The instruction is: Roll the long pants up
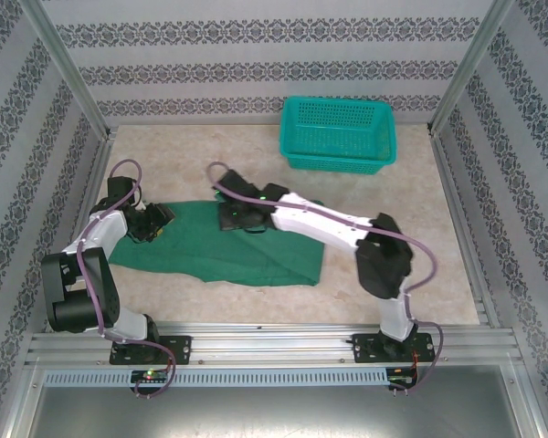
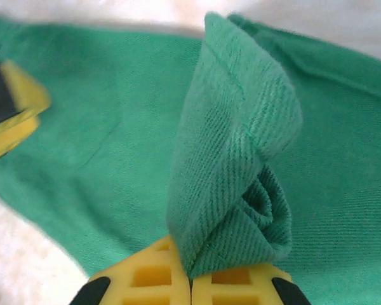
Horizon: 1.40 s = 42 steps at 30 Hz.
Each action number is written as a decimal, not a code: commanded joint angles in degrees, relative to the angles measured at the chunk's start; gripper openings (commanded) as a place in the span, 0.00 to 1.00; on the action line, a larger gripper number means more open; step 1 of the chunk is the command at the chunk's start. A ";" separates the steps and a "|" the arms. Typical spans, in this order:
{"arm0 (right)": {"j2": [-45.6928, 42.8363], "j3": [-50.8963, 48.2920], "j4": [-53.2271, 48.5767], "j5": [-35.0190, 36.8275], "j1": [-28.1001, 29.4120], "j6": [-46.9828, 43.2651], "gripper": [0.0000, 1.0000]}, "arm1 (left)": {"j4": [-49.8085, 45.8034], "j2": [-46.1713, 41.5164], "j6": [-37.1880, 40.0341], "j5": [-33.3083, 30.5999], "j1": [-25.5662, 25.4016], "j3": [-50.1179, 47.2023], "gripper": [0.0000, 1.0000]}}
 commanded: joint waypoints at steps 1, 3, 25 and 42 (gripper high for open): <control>5.73 9.93 -5.66 -6.42 3.03 -2.93 0.06 | 2.10 0.96 1.00 1.10 -0.34 0.46 0.51; 8.44 14.14 -7.89 -12.37 2.85 -3.18 0.50 | 2.47 1.46 1.40 2.76 -0.34 0.71 0.56; -13.63 -25.39 6.15 -12.26 -12.65 2.22 0.97 | -4.17 10.91 9.15 -2.30 -8.52 5.17 0.67; -10.60 -25.75 7.28 -14.29 -13.44 2.18 0.96 | -5.01 11.88 10.35 -4.45 -10.71 4.82 0.68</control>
